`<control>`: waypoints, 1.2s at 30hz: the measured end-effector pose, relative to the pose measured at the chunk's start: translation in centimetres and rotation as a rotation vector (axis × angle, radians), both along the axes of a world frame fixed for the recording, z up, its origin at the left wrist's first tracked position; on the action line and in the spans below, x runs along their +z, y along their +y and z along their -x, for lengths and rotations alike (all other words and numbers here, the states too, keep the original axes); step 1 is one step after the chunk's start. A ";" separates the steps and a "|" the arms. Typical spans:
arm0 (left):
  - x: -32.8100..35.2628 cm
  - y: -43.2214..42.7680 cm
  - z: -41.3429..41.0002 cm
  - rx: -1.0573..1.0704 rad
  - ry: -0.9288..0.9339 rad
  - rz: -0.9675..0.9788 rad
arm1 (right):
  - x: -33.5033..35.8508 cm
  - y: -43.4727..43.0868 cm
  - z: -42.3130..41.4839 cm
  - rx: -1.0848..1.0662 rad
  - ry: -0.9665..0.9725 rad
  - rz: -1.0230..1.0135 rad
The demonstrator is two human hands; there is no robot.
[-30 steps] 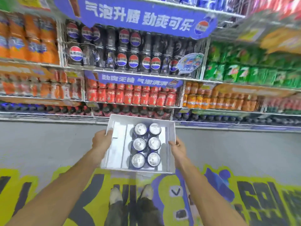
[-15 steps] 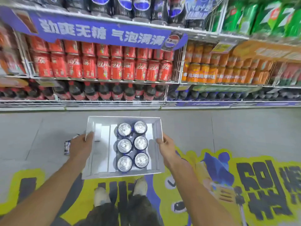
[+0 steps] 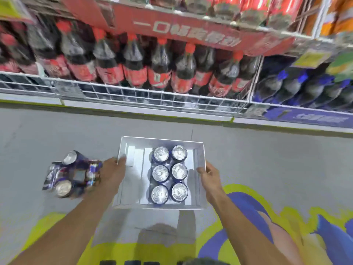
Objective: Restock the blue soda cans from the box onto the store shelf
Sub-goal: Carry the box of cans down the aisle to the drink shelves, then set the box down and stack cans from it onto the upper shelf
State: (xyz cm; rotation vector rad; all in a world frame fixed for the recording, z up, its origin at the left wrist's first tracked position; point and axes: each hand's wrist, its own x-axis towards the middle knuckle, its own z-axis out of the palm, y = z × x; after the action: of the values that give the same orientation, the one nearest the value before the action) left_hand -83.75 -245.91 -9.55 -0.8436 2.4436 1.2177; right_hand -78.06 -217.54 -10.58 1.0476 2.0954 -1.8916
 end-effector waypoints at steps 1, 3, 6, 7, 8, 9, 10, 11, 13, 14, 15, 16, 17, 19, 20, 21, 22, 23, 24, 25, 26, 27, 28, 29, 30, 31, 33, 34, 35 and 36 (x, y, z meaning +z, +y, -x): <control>-2.0 -0.1 0.0 0.020 -0.007 -0.025 | -1.6 -0.1 0.0 -0.006 0.005 0.012; -5.1 -0.2 0.3 0.033 0.000 -0.011 | -4.1 -0.3 0.2 -0.034 0.000 0.020; -7.7 0.0 0.9 0.057 0.006 -0.046 | -6.4 -0.3 0.6 -0.052 -0.013 0.006; -7.8 0.1 1.0 0.067 0.012 -0.049 | -7.0 -0.3 0.9 -0.049 -0.014 0.004; -8.2 0.1 1.3 0.075 0.026 -0.060 | -7.6 -0.2 1.2 -0.043 -0.016 -0.004; -8.8 0.1 1.5 0.088 0.030 -0.061 | -8.2 -0.2 1.5 -0.036 -0.023 -0.015; -9.1 0.1 1.8 0.096 0.036 -0.057 | -8.6 -0.1 1.9 -0.028 -0.028 -0.023; -9.4 0.1 2.1 0.103 0.029 -0.061 | -8.9 0.1 2.4 -0.020 -0.030 -0.032; -9.9 0.2 2.8 0.109 0.006 -0.058 | -9.1 0.6 3.5 -0.007 -0.037 -0.058; -10.0 0.2 3.2 0.115 -0.003 -0.071 | -9.2 0.8 4.1 -0.004 -0.034 -0.063; -10.0 0.4 3.7 0.126 -0.011 -0.084 | -9.3 1.0 4.6 -0.006 -0.029 -0.063; -10.1 0.5 4.2 0.133 -0.007 -0.095 | -9.3 1.2 5.2 -0.011 -0.026 -0.058; -10.4 0.6 4.7 0.134 0.003 -0.099 | -9.4 1.3 5.6 -0.015 -0.029 -0.055; -10.9 0.6 5.2 0.125 0.025 -0.093 | -9.7 1.4 6.1 -0.022 -0.035 -0.049; -11.0 0.7 5.2 0.126 0.037 -0.092 | -9.9 1.5 6.2 -0.019 -0.036 -0.044; -11.2 0.6 5.2 0.129 0.046 -0.096 | -10.0 1.5 6.2 -0.016 -0.038 -0.042; -11.3 0.6 5.1 0.123 0.055 -0.092 | -10.2 1.6 6.2 -0.012 -0.040 -0.050; -11.4 0.6 5.0 0.114 0.061 -0.085 | -10.4 1.6 6.1 -0.008 -0.039 -0.061; -11.4 0.5 4.9 0.101 0.064 -0.078 | -10.5 1.6 6.1 -0.001 -0.038 -0.077; -11.5 0.4 4.9 0.087 0.063 -0.070 | -10.6 1.5 6.1 0.005 -0.039 -0.095; -11.5 0.4 5.0 0.075 0.053 -0.063 | -10.6 1.4 6.1 0.010 -0.044 -0.114; -11.4 0.3 5.1 0.069 0.034 -0.059 | -10.5 1.4 6.1 0.014 -0.048 -0.134; -11.3 0.4 5.1 0.063 0.014 -0.061 | -10.4 1.3 6.1 0.020 -0.047 -0.150; -11.1 0.4 5.2 0.058 0.000 -0.071 | -10.3 1.3 6.2 0.023 -0.045 -0.161; -11.0 0.4 5.2 0.052 -0.007 -0.083 | -10.1 1.2 6.2 0.029 -0.043 -0.166; -11.0 0.4 5.1 0.048 -0.011 -0.092 | -10.0 1.2 6.2 0.037 -0.045 -0.171; -10.8 0.3 5.0 0.025 -0.016 -0.097 | -9.7 1.3 6.2 0.061 -0.060 -0.188; -10.7 0.2 5.0 0.002 -0.019 -0.096 | -9.5 1.3 6.2 0.078 -0.070 -0.199; -10.5 0.2 4.9 -0.034 -0.025 -0.085 | -9.3 1.4 6.2 0.105 -0.076 -0.211; -10.3 0.2 4.9 -0.083 -0.028 -0.054 | -9.0 1.4 6.2 0.143 -0.082 -0.234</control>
State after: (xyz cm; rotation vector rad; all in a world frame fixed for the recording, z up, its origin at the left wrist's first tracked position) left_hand -88.65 -245.68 -19.86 -0.7314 2.3869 1.2276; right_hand -84.23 -216.13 -19.61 0.9699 2.3170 -1.5419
